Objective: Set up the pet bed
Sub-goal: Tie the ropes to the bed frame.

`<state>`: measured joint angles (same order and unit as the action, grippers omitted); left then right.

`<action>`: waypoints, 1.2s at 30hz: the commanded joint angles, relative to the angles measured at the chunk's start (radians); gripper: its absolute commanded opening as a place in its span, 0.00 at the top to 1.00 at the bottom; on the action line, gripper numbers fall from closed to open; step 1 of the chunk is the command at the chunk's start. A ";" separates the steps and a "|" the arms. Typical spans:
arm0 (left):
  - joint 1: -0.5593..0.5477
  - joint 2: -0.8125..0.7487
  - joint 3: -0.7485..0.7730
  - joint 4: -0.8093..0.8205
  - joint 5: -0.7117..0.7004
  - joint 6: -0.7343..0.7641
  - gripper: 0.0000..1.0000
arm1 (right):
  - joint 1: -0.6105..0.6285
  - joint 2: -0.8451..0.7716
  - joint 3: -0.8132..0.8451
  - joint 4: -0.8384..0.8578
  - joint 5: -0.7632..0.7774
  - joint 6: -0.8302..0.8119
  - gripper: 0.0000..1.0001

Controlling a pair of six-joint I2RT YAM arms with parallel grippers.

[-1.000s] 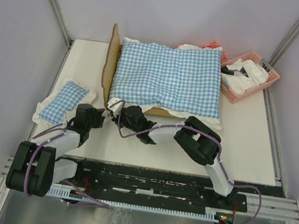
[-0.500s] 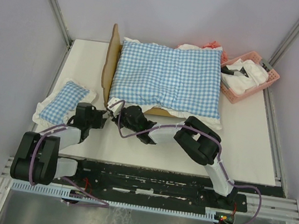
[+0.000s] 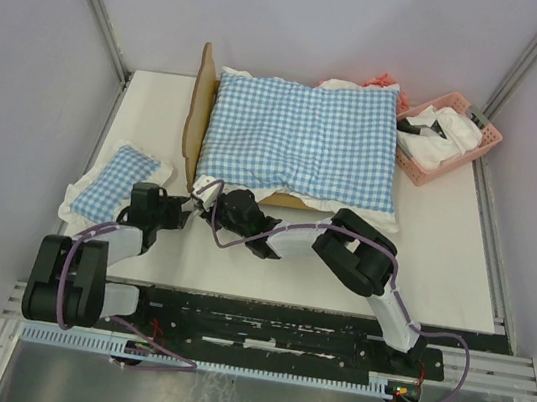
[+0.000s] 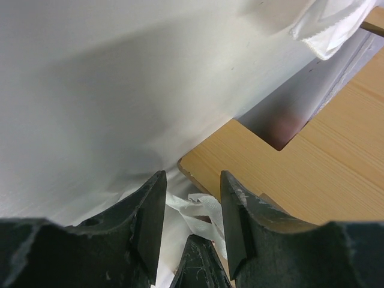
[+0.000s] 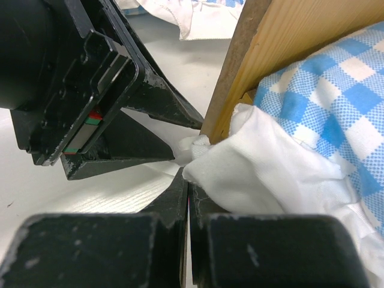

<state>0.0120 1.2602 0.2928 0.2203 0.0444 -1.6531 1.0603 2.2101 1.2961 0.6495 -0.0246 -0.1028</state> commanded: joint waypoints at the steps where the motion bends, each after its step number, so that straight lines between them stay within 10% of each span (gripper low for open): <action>1: 0.011 0.040 0.040 0.048 0.085 -0.022 0.52 | 0.000 -0.009 0.018 0.054 -0.006 0.002 0.98; 18: 0.023 0.097 0.055 0.091 0.173 -0.042 0.58 | -0.004 -0.009 0.023 0.043 -0.009 0.011 0.98; 36: 0.028 0.054 0.022 0.163 0.149 -0.100 0.97 | -0.005 -0.011 0.022 0.023 0.021 0.050 0.89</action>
<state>0.0441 1.3518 0.3119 0.2806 0.1600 -1.6970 1.0584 2.2101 1.2961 0.6468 -0.0242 -0.0940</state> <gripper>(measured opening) 0.035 0.078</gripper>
